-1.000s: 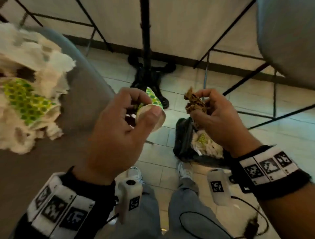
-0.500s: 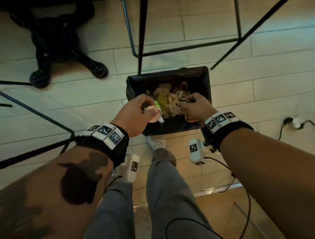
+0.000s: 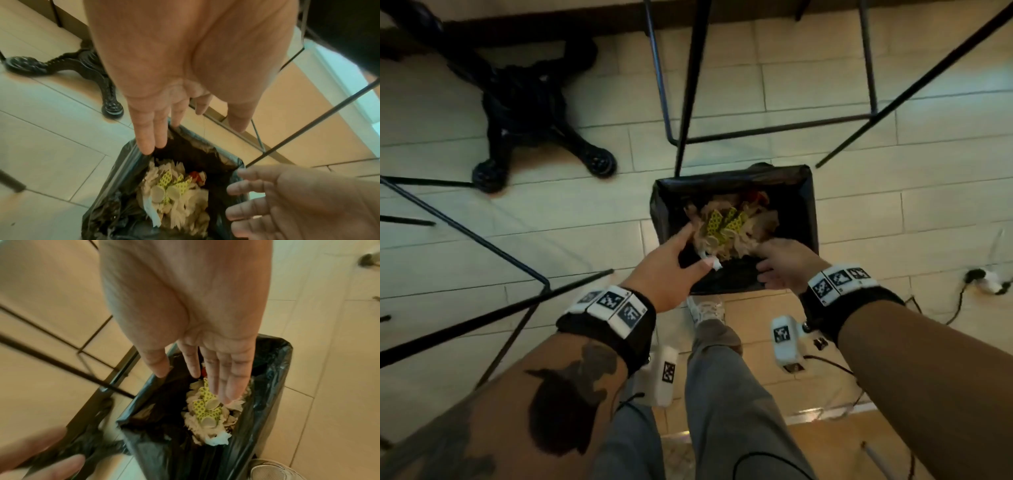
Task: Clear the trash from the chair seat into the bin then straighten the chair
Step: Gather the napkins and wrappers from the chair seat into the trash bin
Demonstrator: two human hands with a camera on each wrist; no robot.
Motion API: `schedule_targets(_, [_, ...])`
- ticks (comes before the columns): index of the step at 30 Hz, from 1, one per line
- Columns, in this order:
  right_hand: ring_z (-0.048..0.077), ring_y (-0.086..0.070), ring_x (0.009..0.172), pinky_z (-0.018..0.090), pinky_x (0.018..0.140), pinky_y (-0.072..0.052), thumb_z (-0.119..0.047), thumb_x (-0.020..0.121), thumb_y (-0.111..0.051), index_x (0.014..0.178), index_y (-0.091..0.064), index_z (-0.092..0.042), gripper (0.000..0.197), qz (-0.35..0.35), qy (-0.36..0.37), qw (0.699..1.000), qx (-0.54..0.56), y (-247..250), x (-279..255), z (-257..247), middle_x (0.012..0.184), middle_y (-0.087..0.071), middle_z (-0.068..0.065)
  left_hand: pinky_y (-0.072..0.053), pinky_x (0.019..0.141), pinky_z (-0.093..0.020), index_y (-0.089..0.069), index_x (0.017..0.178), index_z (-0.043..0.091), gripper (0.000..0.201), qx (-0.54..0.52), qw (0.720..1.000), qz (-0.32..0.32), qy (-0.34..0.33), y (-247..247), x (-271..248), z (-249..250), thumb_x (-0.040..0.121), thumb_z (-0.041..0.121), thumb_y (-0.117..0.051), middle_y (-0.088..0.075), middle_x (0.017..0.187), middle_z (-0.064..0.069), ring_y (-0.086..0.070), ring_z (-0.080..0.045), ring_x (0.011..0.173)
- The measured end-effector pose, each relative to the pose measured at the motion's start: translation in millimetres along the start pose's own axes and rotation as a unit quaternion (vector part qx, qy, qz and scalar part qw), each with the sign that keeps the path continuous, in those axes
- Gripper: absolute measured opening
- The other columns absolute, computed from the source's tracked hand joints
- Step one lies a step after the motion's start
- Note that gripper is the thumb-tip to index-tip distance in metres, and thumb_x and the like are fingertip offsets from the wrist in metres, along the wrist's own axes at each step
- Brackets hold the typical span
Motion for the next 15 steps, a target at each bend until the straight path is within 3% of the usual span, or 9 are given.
schedule_targets(2, [0.025, -0.061, 0.069, 0.028, 0.058, -0.051, -0.028, 0.103, -0.06, 0.109, -0.062, -0.011, 0.018, 0.009, 0.039, 0.999, -0.029, -13.5, -24.1, -12.1, 0.088, -0.061, 0.011, -0.048, 0.11, -0.036, -0.04, 0.154, 0.033, 0.062, -0.02, 1.0, 0.019, -0.005, 20.4, -34.5, 3.7, 0.098, 0.041, -0.063, -0.056, 0.15, -0.001, -0.061, -0.019, 0.129])
schedule_targets(3, [0.023, -0.056, 0.064, 0.026, 0.054, -0.047, -0.023, 0.103, -0.061, 0.102, -0.061, -0.009, 0.014, 0.01, 0.065, 0.996, -0.063, -21.1, -38.0, -19.4, 0.083, -0.058, 0.012, -0.051, 0.106, -0.036, -0.048, 0.149, 0.031, 0.054, -0.023, 0.999, 0.03, -0.013, 31.6, -55.1, 5.2, 0.098, 0.041, -0.064, -0.059, 0.145, 0.001, -0.064, -0.016, 0.122])
schedule_targets(6, [0.021, -0.064, 0.077, 0.027, 0.061, -0.048, -0.022, 0.101, -0.062, 0.11, -0.064, -0.006, 0.018, 0.012, 0.167, 0.966, -0.197, -54.1, -88.9, -50.0, 0.095, -0.067, 0.009, -0.056, 0.096, -0.036, -0.058, 0.135, 0.034, 0.04, -0.021, 0.994, 0.076, -0.073, 73.6, -130.3, 12.0, 0.097, 0.044, -0.063, -0.065, 0.125, 0.011, -0.066, -0.006, 0.104])
schedule_targets(8, [0.014, -0.069, 0.081, 0.028, 0.066, -0.054, -0.03, 0.098, -0.066, 0.11, -0.067, -0.019, 0.017, 0.006, 0.248, 0.931, -0.268, -80.9, -131.4, -78.2, 0.097, -0.073, 0.001, -0.057, 0.092, -0.033, -0.059, 0.131, 0.037, 0.036, -0.024, 0.987, 0.113, -0.113, 104.8, -186.0, 14.3, 0.097, 0.046, -0.063, -0.064, 0.118, 0.015, -0.064, -0.003, 0.1])
schedule_targets(11, [0.01, -0.071, 0.08, 0.036, 0.072, -0.058, -0.041, 0.094, -0.068, 0.105, -0.068, -0.042, 0.011, -0.02, 0.343, 0.886, -0.312, -127.9, -200.2, -124.6, 0.086, -0.076, -0.007, -0.056, 0.091, -0.028, -0.059, 0.13, 0.041, 0.034, -0.052, 0.969, 0.175, -0.164, 151.5, -274.0, 11.3, 0.097, 0.047, -0.063, -0.064, 0.119, 0.018, -0.063, -0.001, 0.105])
schedule_targets(15, [0.003, -0.069, 0.091, 0.022, 0.07, -0.05, -0.039, 0.094, -0.065, 0.106, -0.062, -0.047, 0.015, -0.069, 0.434, 0.813, -0.383, -210.6, -305.8, -188.0, 0.096, -0.073, -0.014, -0.056, 0.088, -0.017, -0.061, 0.125, 0.045, 0.032, -0.113, 0.932, 0.284, -0.197, 204.5, -386.8, -21.5, 0.093, 0.049, -0.067, -0.066, 0.117, 0.025, -0.064, 0.006, 0.107])
Point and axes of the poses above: each hand's wrist, its own x-axis towards the middle knuckle, its own y-axis out of the back of the hand, z = x × y, the point moved 4 cm from there along x, towards the middle knuckle
